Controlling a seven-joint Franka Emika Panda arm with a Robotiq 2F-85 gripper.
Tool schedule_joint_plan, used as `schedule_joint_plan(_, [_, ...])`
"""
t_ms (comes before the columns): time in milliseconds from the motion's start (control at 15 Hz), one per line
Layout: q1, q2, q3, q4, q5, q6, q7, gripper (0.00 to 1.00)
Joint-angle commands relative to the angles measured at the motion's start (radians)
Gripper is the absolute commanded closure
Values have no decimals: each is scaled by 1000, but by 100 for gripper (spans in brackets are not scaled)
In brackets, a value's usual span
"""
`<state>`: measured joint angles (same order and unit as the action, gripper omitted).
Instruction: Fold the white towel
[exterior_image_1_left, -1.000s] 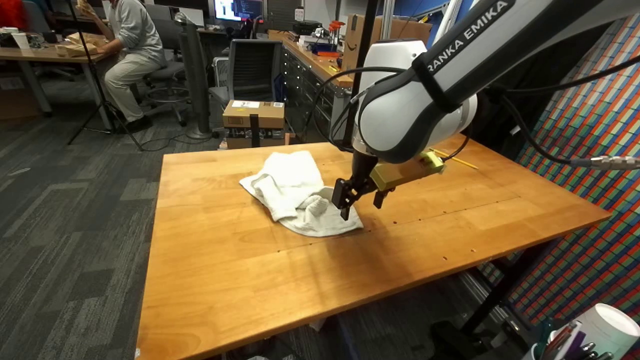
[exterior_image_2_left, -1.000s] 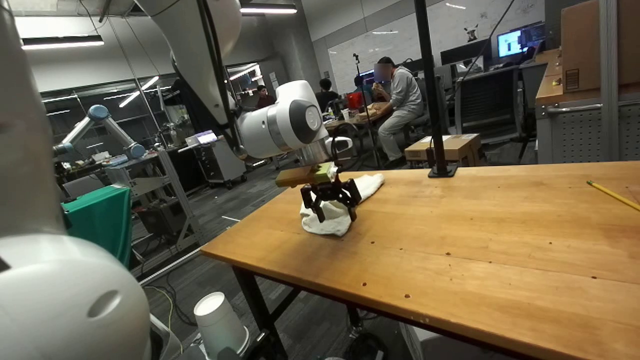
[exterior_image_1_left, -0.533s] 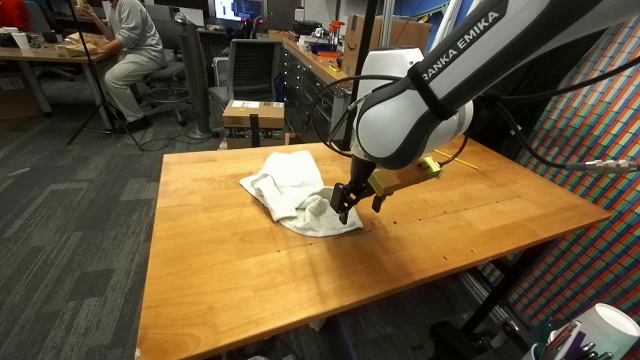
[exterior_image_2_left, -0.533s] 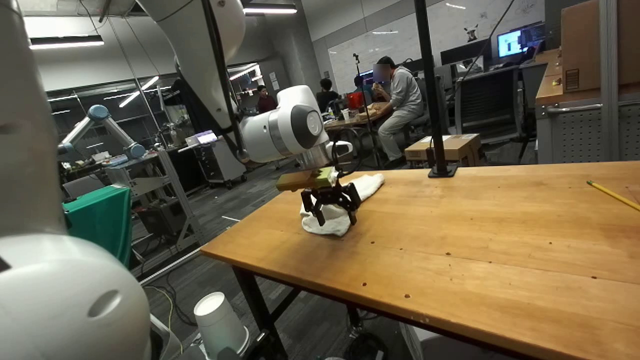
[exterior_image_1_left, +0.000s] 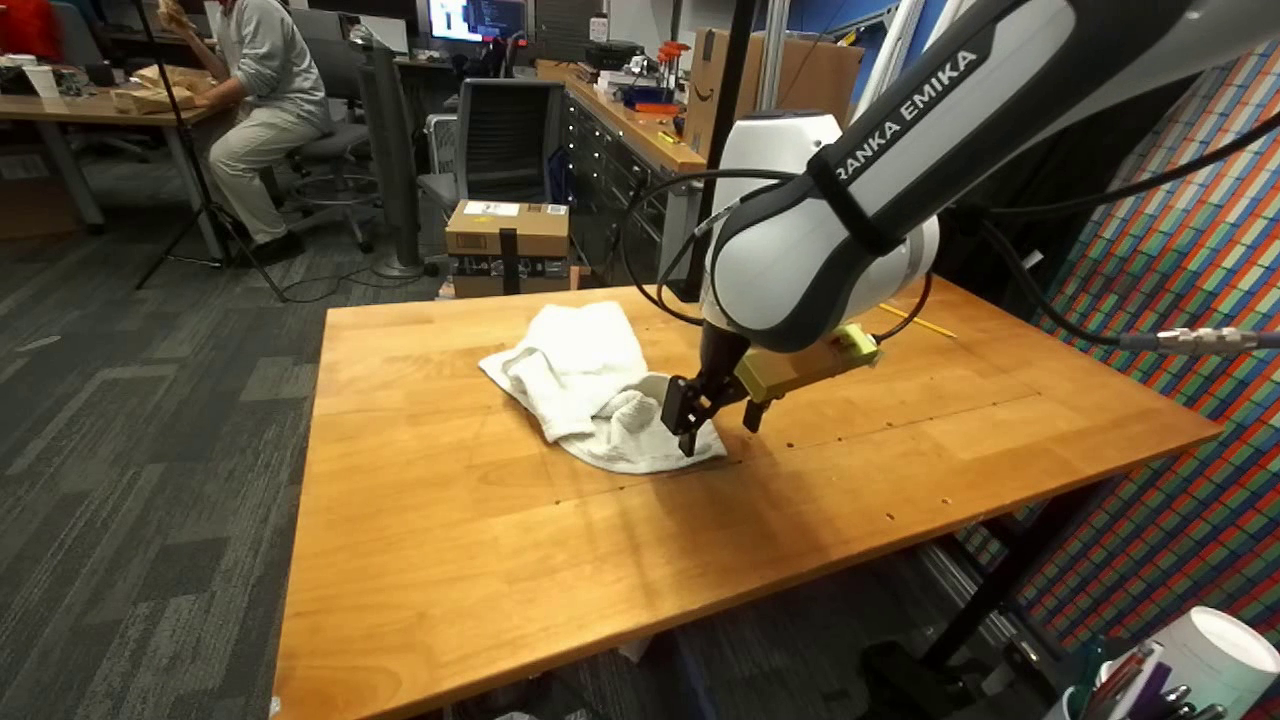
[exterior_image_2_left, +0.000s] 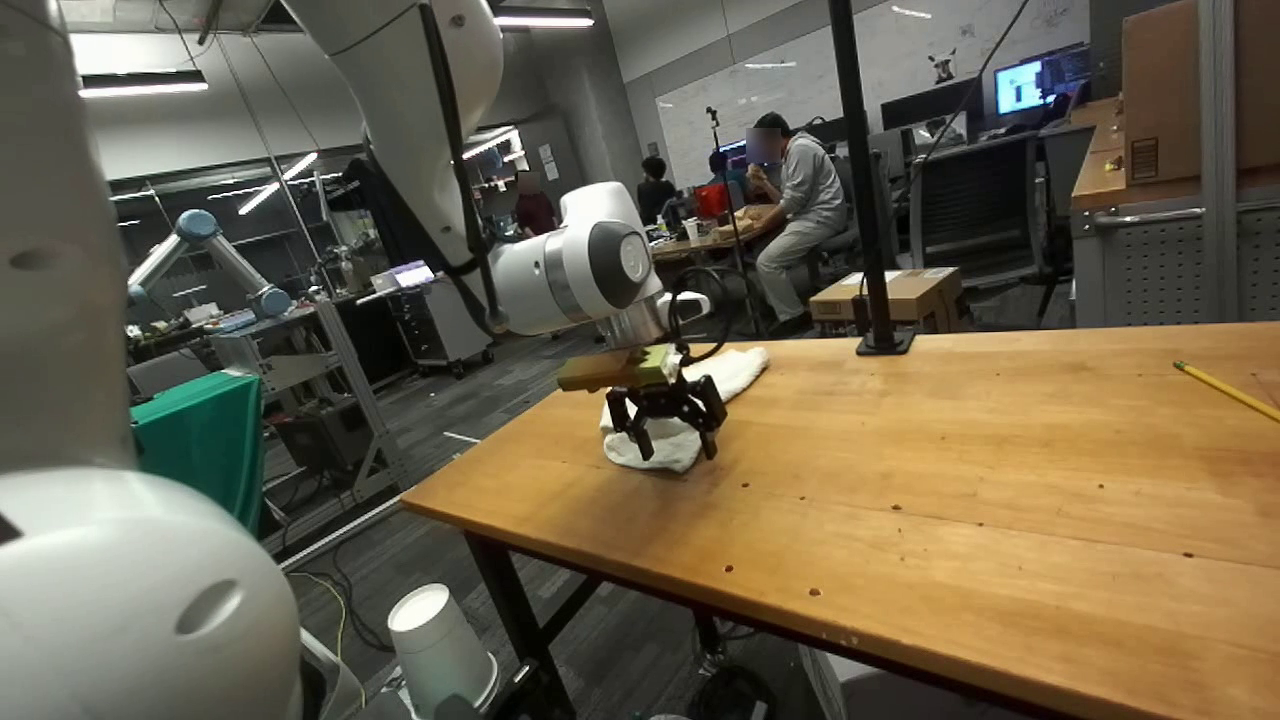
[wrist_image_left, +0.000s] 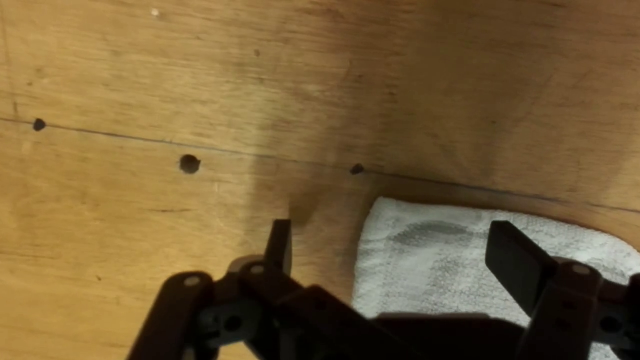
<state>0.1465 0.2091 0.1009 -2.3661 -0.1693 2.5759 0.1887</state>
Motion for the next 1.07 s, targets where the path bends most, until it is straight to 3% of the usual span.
schedule_joint_plan(0, [11, 6, -14, 11, -14, 18, 5, 26])
schedule_joint_plan(600, [11, 10, -17, 14, -18, 17, 6, 94])
schedule_joint_plan(800, [11, -1, -21, 14, -24, 14, 9, 100])
schedule_joint_plan(1000, [12, -26, -32, 20, -48, 10, 16, 97])
